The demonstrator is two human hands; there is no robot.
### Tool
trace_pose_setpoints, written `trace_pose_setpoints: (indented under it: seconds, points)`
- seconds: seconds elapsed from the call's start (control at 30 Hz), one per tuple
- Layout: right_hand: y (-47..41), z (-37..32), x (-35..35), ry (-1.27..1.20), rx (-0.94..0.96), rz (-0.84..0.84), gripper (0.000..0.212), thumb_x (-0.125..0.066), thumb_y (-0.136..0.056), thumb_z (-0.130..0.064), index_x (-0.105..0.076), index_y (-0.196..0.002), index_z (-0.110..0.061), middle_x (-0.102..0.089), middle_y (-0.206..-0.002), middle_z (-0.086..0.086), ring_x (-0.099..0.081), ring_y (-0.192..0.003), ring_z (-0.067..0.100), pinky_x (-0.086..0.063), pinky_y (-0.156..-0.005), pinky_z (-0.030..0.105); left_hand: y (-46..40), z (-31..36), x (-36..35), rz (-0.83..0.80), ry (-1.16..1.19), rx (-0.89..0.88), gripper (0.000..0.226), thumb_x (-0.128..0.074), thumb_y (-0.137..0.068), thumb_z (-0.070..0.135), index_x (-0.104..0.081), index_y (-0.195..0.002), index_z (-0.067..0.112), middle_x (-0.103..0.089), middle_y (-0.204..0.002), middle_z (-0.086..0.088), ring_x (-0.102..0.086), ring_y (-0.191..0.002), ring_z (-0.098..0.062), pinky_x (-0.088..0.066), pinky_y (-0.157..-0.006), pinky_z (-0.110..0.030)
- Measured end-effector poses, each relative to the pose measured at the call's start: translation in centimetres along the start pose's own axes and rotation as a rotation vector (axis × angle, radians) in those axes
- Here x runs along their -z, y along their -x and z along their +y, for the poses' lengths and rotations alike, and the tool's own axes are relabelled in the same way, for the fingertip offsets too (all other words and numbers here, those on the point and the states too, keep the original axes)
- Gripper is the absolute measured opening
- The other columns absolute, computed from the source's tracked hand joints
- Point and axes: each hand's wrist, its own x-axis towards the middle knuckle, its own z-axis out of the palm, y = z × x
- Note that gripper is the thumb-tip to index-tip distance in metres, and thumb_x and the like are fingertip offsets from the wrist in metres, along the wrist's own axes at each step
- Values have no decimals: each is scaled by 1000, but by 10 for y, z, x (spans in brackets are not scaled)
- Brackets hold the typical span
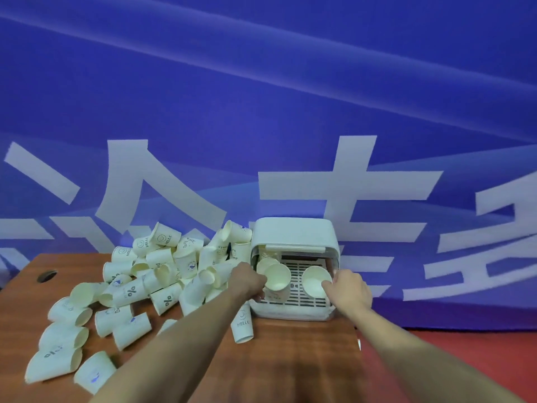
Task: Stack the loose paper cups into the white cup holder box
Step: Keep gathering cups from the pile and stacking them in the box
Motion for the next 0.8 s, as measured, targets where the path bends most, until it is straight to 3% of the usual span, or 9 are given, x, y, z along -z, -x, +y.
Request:
trace_pose_setpoints:
  seconds: [0.17,0.33,0.6,0.8]
  points:
    - [-18,20,0,-44,-65,10,19,-57,-80,-35,-60,-81,-16,-63,-80,2,-61,-75,26,-48,-62,29,-10,6,-29,-5,88,70,18,-56,-82,5,-64,-87,-10,-68,-57,-16,-61,-41,-22,-35,-35,-19]
    - [-33,25,-10,-57,-92,-13,19,-56,-80,-36,-61,-81,-18,-63,-78,0,-61,-75,24,-50,-66,30,-27,8,-47,-16,99,111,20,-57,-87,9,-66,-87,-9,-71,-67,-19,-58,-39,-18,-34,-36,-18]
    - [-57,30,-31,-58,-111,-78,19,-56,-80,-35,-59,-78,-17,-64,-80,1,-62,-76,26,-51,-68,31,-56,-3,-71,-85,56,193,23,-59,-90,16,-59,-76,-1,-62,-43,-6,-53,-32,-13,-34,-35,-16]
    - [-69,33,-42,-66,-162,-111,20,-57,-79,-36,-60,-80,-17,-64,-81,1,-61,-78,27,-49,-68,30,-67,-11,-88,-91,53,228,27,-62,-89,16,-57,-67,2,-58,-40,-5,-51,-29,-12,-36,-33,-18]
